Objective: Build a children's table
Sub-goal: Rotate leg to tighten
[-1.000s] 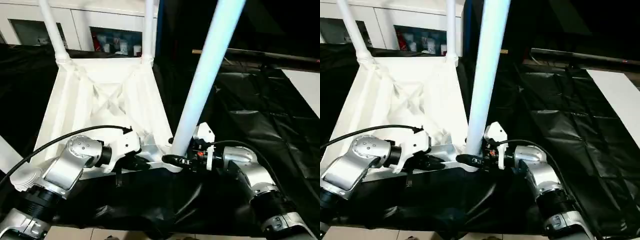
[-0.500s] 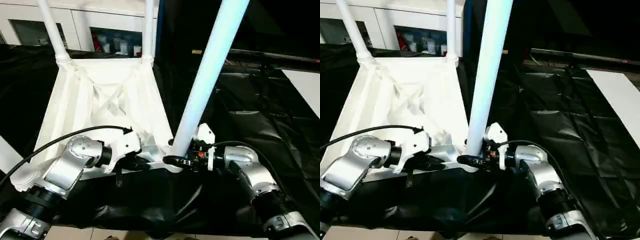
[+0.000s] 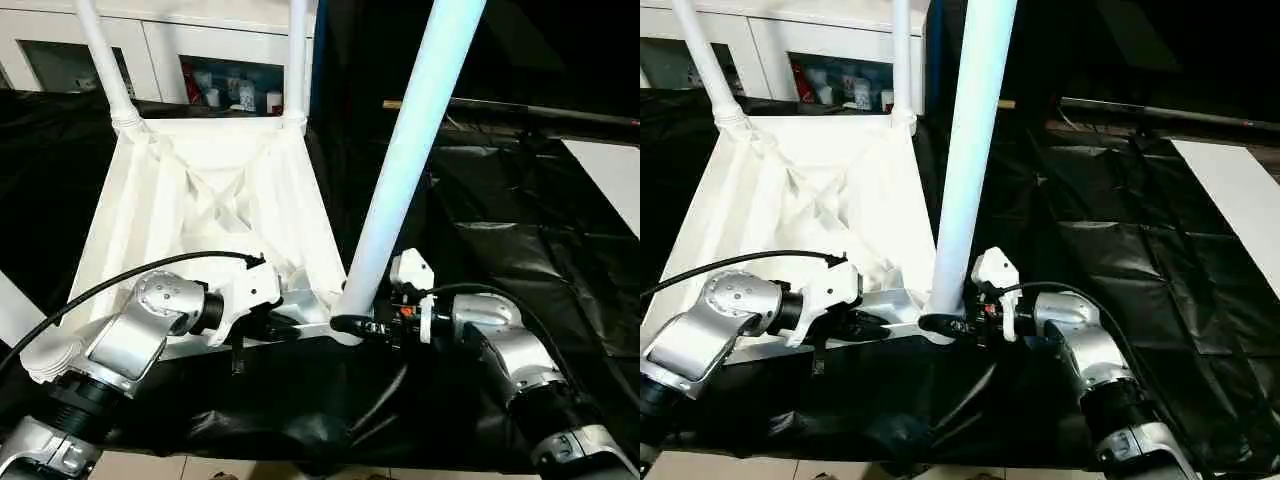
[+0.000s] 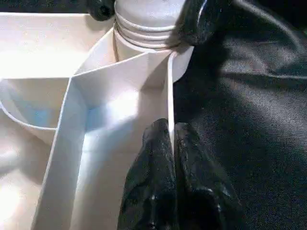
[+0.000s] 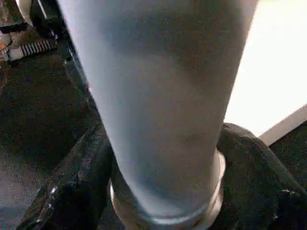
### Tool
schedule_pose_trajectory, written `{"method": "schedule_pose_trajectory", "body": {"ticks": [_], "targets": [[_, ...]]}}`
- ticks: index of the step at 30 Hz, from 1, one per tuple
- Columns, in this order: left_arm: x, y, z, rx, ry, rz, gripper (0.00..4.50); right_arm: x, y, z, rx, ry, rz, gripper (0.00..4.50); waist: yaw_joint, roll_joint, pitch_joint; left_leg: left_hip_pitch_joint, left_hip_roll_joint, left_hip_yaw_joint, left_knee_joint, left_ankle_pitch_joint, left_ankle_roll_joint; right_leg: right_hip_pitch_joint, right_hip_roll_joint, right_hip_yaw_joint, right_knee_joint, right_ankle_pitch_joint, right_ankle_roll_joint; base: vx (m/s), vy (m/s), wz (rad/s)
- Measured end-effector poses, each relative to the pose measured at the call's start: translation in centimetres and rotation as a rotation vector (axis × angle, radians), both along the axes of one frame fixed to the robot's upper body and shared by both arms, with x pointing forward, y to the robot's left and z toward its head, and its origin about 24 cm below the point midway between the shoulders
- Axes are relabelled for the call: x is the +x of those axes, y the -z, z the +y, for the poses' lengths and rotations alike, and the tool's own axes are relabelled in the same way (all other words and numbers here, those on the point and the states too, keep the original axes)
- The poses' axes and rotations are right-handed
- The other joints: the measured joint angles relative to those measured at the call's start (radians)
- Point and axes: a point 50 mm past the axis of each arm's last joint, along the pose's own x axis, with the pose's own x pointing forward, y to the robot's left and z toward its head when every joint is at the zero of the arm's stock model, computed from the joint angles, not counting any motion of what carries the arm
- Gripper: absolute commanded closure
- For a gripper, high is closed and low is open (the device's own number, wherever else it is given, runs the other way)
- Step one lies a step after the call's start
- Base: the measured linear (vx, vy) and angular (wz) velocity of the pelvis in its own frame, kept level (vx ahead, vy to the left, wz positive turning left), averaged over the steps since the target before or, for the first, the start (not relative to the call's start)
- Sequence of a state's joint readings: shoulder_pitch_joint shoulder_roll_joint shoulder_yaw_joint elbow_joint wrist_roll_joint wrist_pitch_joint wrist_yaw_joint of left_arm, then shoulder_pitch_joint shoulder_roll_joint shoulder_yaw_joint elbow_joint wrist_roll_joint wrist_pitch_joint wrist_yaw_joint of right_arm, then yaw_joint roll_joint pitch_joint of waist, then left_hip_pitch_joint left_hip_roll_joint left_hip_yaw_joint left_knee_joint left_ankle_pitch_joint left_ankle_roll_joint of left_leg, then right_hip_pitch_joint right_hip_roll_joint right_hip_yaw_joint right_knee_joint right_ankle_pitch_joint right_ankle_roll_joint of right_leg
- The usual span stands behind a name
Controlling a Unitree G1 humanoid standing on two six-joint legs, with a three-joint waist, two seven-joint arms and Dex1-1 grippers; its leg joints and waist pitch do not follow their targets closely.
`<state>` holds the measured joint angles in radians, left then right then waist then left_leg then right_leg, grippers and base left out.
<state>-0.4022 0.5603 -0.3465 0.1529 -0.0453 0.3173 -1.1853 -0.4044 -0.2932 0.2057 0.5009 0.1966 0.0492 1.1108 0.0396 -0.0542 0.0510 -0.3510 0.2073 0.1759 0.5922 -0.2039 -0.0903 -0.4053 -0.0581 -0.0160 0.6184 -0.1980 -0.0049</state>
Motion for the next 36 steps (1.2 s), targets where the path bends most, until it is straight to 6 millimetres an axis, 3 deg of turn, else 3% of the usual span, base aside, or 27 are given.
{"method": "schedule_pose_trajectory", "body": {"ticks": [1, 2, 7, 15, 29, 36], "targets": [[0.0, 0.0, 0.0, 0.000, 0.000, 0.000, 4.50, -0.1, 0.1, -0.1, 0.001, 0.003, 0.009, 1.19, 0.000, 0.000, 0.000, 0.000, 0.000, 0.000, 0.000, 0.000, 0.000, 0.000, 0.000, 0.000, 0.000, 0.000, 0.000, 0.000, 0.000, 0.00], [0.0, 0.0, 0.0, 0.001, 0.000, 0.000, 4.50, -0.1, 0.1, -0.2, 0.002, 0.001, 0.016, 0.86, -0.001, 0.000, 0.000, 0.000, 0.000, 0.000, 0.000, 0.000, 0.000, 0.000, 0.000, 0.000, 0.000, 0.000, 0.000, 0.000, 0.000, 0.00], [0.0, 0.0, 0.1, 0.001, -0.001, 0.001, 4.50, 0.0, 0.1, -0.3, -0.012, 0.020, 0.004, 0.61, -0.001, 0.001, 0.000, 0.000, 0.000, 0.000, 0.000, 0.000, 0.000, 0.000, 0.000, 0.000, 0.000, 0.000, 0.000, 0.000, 0.000, 0.00], [0.0, 0.0, 0.1, 0.002, -0.001, 0.001, 4.50, 0.0, 0.1, -0.2, -0.009, 0.018, 0.007, 0.61, -0.002, 0.001, 0.000, 0.000, 0.000, -0.001, 0.000, 0.000, 0.000, 0.000, 0.000, 0.000, 0.000, 0.000, 0.000, 0.000, 0.000, 0.00], [0.0, 0.0, 0.1, 0.002, 0.001, 0.003, 4.50, -0.2, 0.2, -0.2, 0.016, 0.003, 0.031, 1.68, -0.002, 0.001, 0.000, 0.001, 0.000, -0.001, 0.000, 0.000, 0.000, 0.000, 0.000, 0.000, 0.000, 0.000, 0.000, 0.000, 0.000, 0.00], [0.3, 0.4, 0.1, -0.003, -0.061, 0.011, 4.50, 0.1, 0.9, 0.8, 0.043, 0.117, 0.015, 1.78, -0.010, -0.001, -0.001, 0.002, 0.000, -0.001, 0.001, 0.001, -0.001, 0.004, 0.000, 0.001, 0.003, 0.000, -0.001, 0.000, 0.000, 0.00]]}}
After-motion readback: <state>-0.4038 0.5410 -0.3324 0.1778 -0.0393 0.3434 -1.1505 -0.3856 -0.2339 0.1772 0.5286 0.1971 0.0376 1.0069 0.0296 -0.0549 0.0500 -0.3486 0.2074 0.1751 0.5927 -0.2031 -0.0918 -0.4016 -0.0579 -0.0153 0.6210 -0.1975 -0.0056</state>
